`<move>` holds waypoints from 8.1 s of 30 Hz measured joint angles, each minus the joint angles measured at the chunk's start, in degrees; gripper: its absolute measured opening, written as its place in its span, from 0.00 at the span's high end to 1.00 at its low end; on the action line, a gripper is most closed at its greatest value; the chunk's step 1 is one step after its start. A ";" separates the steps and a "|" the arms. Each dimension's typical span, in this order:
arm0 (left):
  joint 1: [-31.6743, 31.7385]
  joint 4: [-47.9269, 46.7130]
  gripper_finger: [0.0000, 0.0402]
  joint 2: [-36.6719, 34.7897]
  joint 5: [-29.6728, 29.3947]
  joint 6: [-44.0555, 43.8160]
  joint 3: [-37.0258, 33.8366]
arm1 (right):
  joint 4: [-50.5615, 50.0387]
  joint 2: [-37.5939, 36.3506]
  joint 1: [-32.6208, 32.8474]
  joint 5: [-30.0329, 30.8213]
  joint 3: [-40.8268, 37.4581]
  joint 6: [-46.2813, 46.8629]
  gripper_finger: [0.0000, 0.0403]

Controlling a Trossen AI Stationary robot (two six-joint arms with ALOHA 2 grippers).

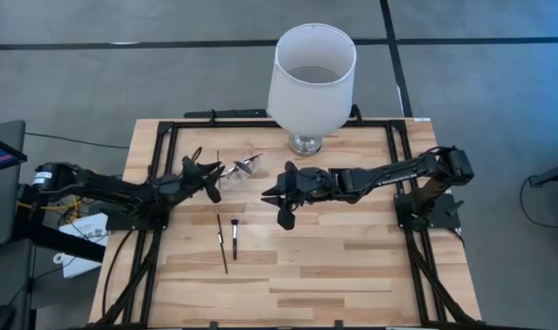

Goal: Put items in baskets/containers
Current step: Put the black eyeshadow brush into the transparent organizer

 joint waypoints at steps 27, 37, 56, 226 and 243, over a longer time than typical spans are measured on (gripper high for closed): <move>-16.82 -7.13 0.61 10.45 10.30 -3.14 15.20 | -8.11 8.31 -2.22 -0.02 7.99 1.21 0.63; -22.61 -35.85 0.64 22.35 0.55 -8.73 34.73 | -31.95 0.87 1.03 0.11 7.98 6.51 0.66; -32.31 -76.10 0.64 31.32 15.58 -59.71 42.58 | -40.84 -0.17 3.57 4.70 7.93 7.68 0.71; -41.30 -16.36 0.98 18.64 -36.52 2.93 22.52 | 30.08 6.02 0.23 -5.33 -11.46 10.02 0.70; -40.06 -14.02 0.98 18.66 -35.34 17.13 22.52 | 30.30 17.69 -6.49 -20.69 3.29 14.70 0.58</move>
